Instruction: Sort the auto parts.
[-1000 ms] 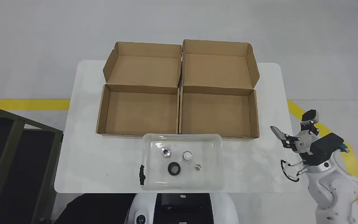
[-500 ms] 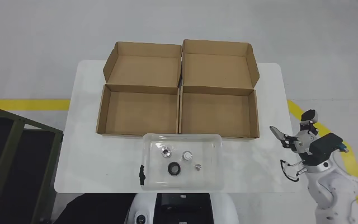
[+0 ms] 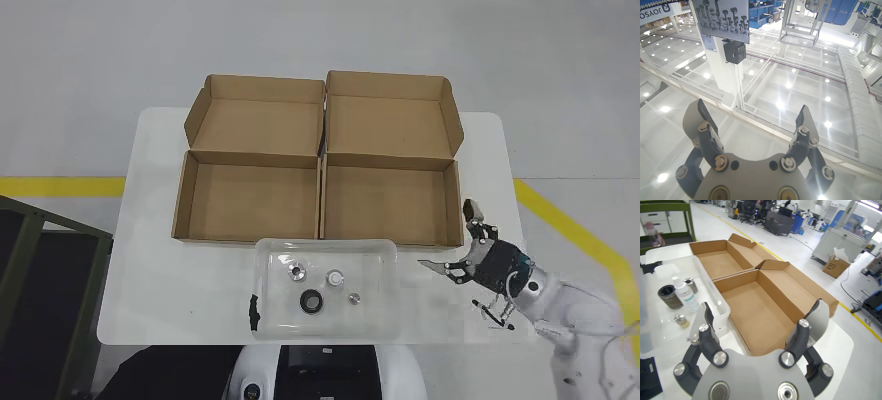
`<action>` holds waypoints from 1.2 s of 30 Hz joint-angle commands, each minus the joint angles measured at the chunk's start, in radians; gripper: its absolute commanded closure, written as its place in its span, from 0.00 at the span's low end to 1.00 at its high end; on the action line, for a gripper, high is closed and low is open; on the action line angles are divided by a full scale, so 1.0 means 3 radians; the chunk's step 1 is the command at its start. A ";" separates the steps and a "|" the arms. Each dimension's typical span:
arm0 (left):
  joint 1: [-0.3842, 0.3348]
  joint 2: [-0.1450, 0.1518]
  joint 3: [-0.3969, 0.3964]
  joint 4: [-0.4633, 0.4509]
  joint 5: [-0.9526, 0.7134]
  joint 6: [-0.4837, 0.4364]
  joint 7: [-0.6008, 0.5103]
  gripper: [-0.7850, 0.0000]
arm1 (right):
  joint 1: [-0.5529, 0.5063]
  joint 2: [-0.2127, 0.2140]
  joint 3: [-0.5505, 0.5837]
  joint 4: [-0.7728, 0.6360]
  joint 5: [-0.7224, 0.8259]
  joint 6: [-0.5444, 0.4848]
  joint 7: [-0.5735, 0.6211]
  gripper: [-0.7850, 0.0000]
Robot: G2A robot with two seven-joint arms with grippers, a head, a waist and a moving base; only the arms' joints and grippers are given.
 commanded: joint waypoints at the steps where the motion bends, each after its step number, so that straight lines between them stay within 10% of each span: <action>1: 0.0000 0.0000 0.0000 0.0000 0.0000 0.0000 0.0000 0.00 | 0.0019 0.0009 -0.0074 -0.0084 -0.0030 -0.0092 0.0111 0.00; 36: 0.0000 0.0000 0.0000 0.0000 0.0000 0.0000 0.0000 0.00 | 0.0977 0.0136 -0.1901 0.0033 0.0903 -0.0062 0.2300 0.00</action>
